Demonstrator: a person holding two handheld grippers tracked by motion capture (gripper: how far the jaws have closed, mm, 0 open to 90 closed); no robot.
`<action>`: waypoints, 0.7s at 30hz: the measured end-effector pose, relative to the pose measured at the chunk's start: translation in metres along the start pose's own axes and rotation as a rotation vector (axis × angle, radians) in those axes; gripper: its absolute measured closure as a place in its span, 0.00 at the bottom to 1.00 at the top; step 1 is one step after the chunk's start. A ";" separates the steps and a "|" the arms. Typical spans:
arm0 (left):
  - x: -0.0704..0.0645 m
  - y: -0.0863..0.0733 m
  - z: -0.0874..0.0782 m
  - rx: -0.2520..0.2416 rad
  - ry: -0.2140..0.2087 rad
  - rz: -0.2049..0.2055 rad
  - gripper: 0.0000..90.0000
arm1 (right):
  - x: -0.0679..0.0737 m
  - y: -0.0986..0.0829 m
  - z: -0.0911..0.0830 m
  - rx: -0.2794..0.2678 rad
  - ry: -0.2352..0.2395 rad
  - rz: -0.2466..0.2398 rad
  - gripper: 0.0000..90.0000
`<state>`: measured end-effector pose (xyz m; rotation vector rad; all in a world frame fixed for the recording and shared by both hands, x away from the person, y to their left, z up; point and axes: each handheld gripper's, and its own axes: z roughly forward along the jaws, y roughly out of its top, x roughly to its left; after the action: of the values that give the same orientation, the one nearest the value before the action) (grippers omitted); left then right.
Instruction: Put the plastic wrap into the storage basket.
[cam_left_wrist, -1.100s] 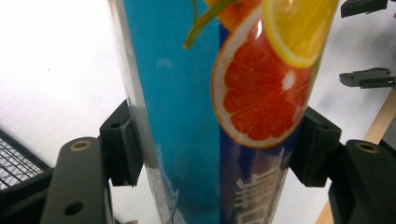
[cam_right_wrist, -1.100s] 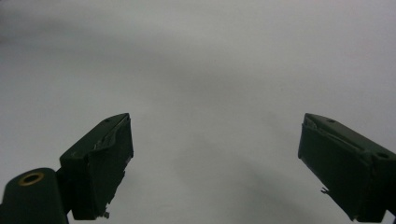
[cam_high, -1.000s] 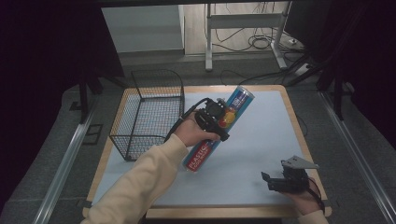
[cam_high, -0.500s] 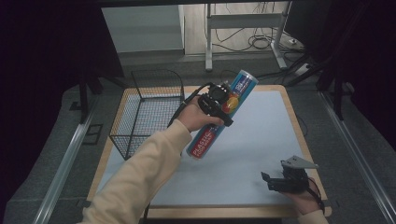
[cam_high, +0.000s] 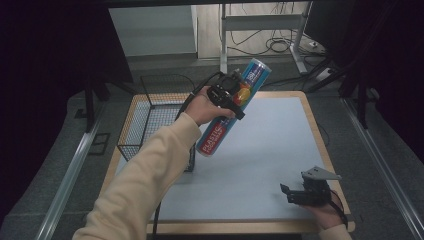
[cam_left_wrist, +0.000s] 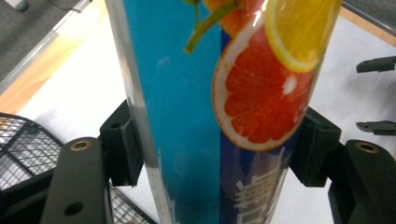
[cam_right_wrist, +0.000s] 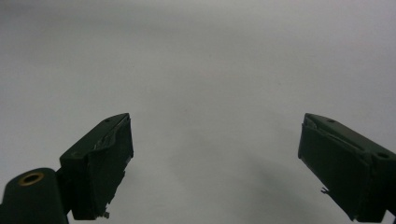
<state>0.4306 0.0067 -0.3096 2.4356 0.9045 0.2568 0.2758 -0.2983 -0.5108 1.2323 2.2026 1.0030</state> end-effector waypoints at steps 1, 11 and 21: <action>0.002 0.000 -0.001 0.000 0.001 0.000 0.36 | 0.000 0.000 0.000 0.000 0.000 0.000 0.11; 0.016 0.003 -0.015 -0.011 0.024 -0.014 0.36 | 0.000 0.000 0.001 0.006 0.000 0.006 0.11; 0.034 -0.001 -0.026 -0.013 0.062 -0.041 0.36 | 0.000 0.000 0.002 0.005 -0.002 0.003 0.11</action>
<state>0.4470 0.0404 -0.2889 2.4059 0.9757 0.3240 0.2769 -0.2982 -0.5123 1.2382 2.2040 0.9975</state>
